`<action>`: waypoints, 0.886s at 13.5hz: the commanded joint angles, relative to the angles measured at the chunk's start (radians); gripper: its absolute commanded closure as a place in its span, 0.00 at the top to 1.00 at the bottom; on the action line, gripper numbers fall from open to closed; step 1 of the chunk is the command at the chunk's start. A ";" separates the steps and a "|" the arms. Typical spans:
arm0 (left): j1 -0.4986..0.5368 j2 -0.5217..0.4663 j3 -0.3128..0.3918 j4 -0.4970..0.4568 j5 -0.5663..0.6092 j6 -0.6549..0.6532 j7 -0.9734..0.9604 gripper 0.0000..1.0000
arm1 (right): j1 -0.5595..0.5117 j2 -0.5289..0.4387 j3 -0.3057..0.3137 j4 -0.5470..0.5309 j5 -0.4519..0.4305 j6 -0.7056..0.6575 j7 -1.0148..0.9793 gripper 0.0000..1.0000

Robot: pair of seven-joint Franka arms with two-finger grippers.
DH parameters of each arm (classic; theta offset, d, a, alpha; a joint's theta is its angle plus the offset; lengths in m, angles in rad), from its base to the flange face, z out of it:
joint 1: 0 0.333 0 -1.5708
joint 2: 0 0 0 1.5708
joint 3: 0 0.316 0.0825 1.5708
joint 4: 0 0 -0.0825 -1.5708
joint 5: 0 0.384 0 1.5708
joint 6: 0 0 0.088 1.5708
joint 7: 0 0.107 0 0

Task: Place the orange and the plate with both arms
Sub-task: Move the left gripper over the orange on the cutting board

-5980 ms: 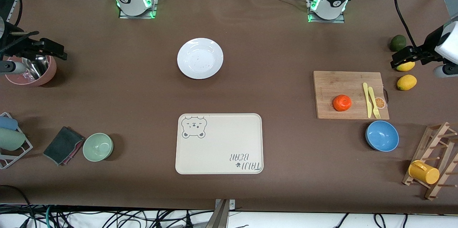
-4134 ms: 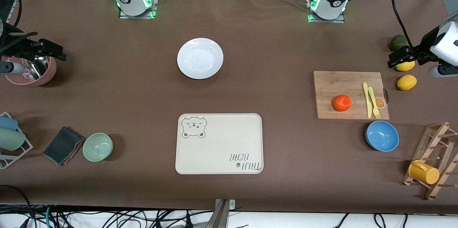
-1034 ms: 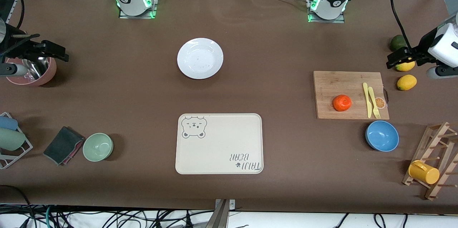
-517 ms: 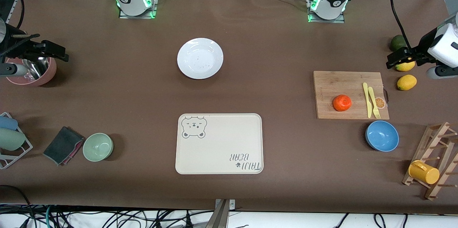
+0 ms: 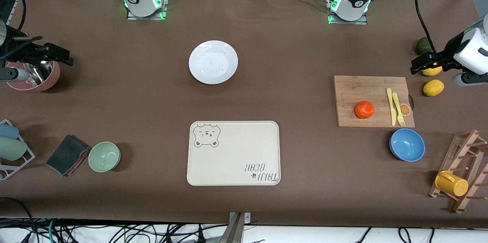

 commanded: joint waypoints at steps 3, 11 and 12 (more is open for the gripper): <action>-0.010 0.047 -0.003 0.038 -0.026 0.018 -0.003 1.00 | -0.005 -0.004 0.001 -0.001 0.017 0.000 -0.003 1.00; -0.016 0.299 -0.003 0.042 -0.026 0.164 -0.002 1.00 | -0.005 -0.004 0.001 -0.002 0.017 0.000 -0.003 1.00; -0.022 0.339 -0.005 0.042 -0.028 0.199 0.001 1.00 | -0.005 -0.004 0.001 -0.003 0.017 0.000 -0.003 1.00</action>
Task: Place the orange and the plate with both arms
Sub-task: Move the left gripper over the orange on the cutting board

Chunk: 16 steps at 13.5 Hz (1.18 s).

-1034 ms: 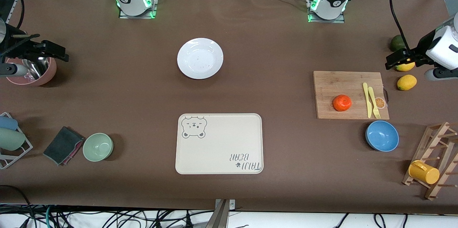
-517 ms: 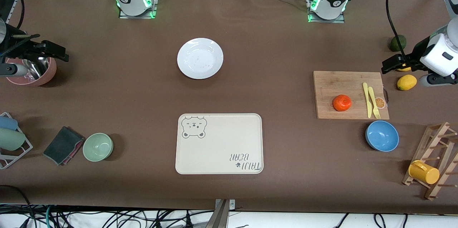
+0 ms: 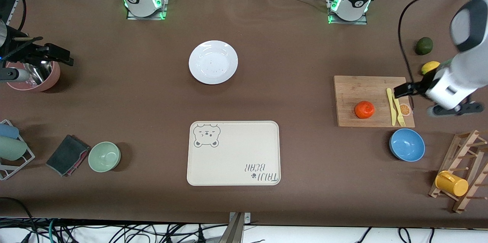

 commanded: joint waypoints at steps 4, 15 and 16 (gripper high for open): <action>-0.020 0.152 -0.011 -0.130 -0.015 0.341 -0.016 1.00 | -0.005 -0.006 0.001 -0.002 0.017 0.000 -0.003 1.00; 0.000 0.244 -0.013 -0.221 -0.026 0.444 -0.017 1.00 | -0.005 -0.006 0.001 -0.003 0.017 0.000 -0.005 1.00; 0.000 0.253 -0.013 -0.223 -0.027 0.446 -0.017 1.00 | -0.005 -0.006 0.001 -0.003 0.017 -0.002 -0.008 1.00</action>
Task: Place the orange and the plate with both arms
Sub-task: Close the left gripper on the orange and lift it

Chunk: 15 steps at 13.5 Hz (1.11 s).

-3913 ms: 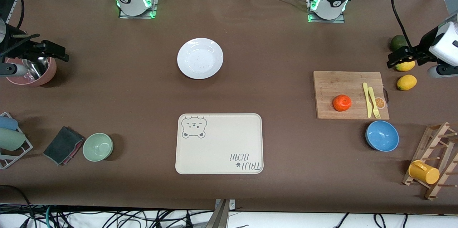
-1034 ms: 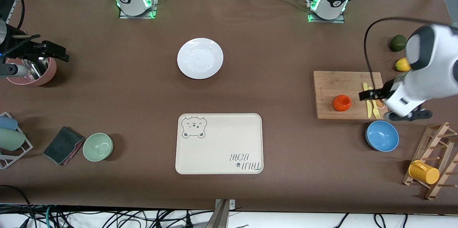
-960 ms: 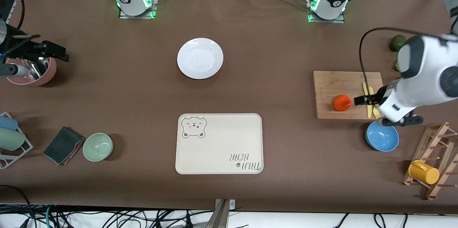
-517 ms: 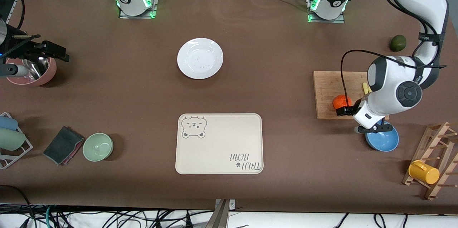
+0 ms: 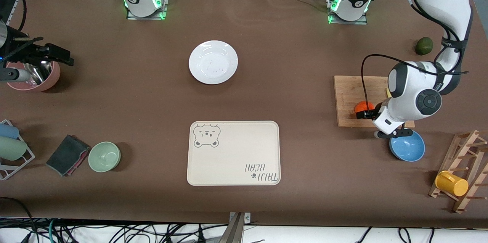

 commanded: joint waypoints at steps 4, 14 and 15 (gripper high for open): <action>0.002 0.032 -0.003 -0.012 -0.027 0.006 -0.002 1.00 | -0.005 -0.006 0.001 -0.002 0.017 0.000 -0.010 1.00; -0.045 -0.014 -0.040 0.060 -0.026 -0.131 -0.078 0.00 | -0.005 -0.004 0.001 -0.002 0.017 0.001 -0.010 1.00; -0.047 -0.023 -0.077 0.073 -0.026 -0.131 -0.138 0.00 | -0.005 -0.001 0.001 -0.002 0.017 0.001 -0.010 1.00</action>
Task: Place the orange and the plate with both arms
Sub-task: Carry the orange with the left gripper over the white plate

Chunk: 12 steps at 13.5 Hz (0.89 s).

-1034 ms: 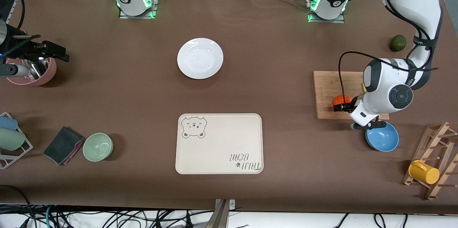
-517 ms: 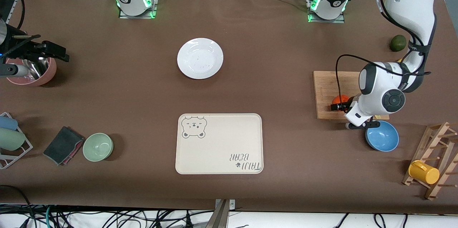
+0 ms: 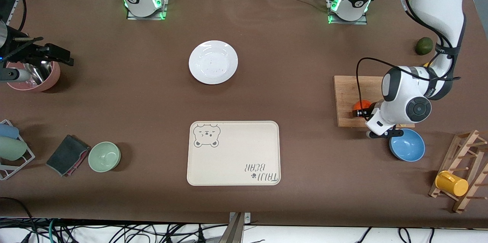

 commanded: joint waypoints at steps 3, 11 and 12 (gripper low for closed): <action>-0.033 -0.041 -0.217 0.062 -0.025 -0.039 -0.341 0.00 | -0.005 0.000 0.001 -0.002 0.017 0.001 -0.010 1.00; -0.368 0.125 -0.296 0.315 -0.027 -0.031 -0.857 0.00 | -0.005 0.003 0.001 -0.002 0.017 0.001 -0.011 1.00; -0.415 0.160 -0.296 0.356 -0.027 -0.031 -0.909 0.00 | -0.005 0.003 0.001 -0.002 0.018 0.001 -0.011 1.00</action>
